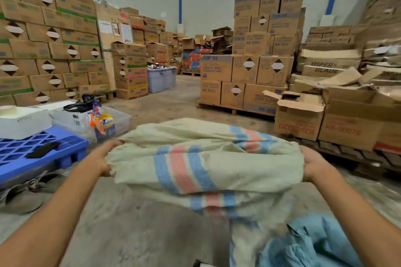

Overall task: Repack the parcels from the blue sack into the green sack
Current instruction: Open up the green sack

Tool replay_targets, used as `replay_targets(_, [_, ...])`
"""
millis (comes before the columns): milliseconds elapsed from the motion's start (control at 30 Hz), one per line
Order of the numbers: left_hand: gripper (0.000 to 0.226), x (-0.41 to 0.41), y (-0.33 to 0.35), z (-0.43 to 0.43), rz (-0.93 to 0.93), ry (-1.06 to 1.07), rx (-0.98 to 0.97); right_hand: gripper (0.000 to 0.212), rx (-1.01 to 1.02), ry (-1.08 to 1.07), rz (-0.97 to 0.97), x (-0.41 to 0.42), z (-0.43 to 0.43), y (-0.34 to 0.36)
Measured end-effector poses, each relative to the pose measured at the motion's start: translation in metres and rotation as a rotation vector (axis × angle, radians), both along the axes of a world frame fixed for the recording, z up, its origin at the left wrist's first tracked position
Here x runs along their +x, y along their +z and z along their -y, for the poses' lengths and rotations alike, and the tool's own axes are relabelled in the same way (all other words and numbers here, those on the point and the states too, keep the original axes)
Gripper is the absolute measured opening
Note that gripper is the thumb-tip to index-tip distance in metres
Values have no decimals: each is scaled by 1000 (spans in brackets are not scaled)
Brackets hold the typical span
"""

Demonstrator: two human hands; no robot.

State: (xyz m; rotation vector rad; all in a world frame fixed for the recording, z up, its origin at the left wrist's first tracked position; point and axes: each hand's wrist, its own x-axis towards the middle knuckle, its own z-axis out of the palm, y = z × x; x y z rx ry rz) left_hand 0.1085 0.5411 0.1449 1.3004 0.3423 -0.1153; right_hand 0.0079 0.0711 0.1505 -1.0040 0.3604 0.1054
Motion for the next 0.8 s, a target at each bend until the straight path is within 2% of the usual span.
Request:
replay_targets(33, [25,11,-9,-18,-65,41,3,88,-28,35,-92,-6,14,-10])
replay_targets(67, [27,16,-16,-32,-127,-16,10,83,-94,80,-137,-9,24,-17])
replay_targets(133, [49,4,-13,-35,-162,-103,109,55,-173,65,-185,-9,20,-19])
replay_targets(200, [30,-5,-2,-22,-105,-138,124,44,-250,20,-107,-1,6,-11])
replay_targets(267, [27,-13,19,-4,-32,-136,116,48,-373,-7,-46,11,-6,-2])
replay_targets(333, [34,-16,32,12,44,-133,49,62,-600,20,-79,23,-25,-1])
replay_targets(367, [39,-15,37,20,69,-134,7,70,-799,21,-119,28,-36,-4])
replay_targets(433, [39,-15,47,39,81,-141,-10,105,-1158,-15,-103,48,-52,-19])
replay_targets(500, [40,-21,61,60,90,-165,-15,134,-1546,-22,50,55,-78,-26])
replay_targets(567, [38,-31,76,81,150,-241,-64,153,-1652,-2,237,49,-101,-24])
replay_targets(633, [25,-46,91,99,220,-351,-97,158,-1668,-19,368,41,-126,-16])
replay_targets(667, [21,-51,97,105,251,-401,-92,157,-1654,-45,455,40,-137,-13])
replay_targets(733, [46,-53,104,112,303,-463,-95,138,-1498,-74,577,42,-145,-6])
replay_targets(767, [47,-53,107,114,308,-484,-82,115,-1445,-45,586,43,-144,-1])
replay_targets(800, [35,-54,112,116,304,-490,-21,87,-1433,12,557,45,-141,3])
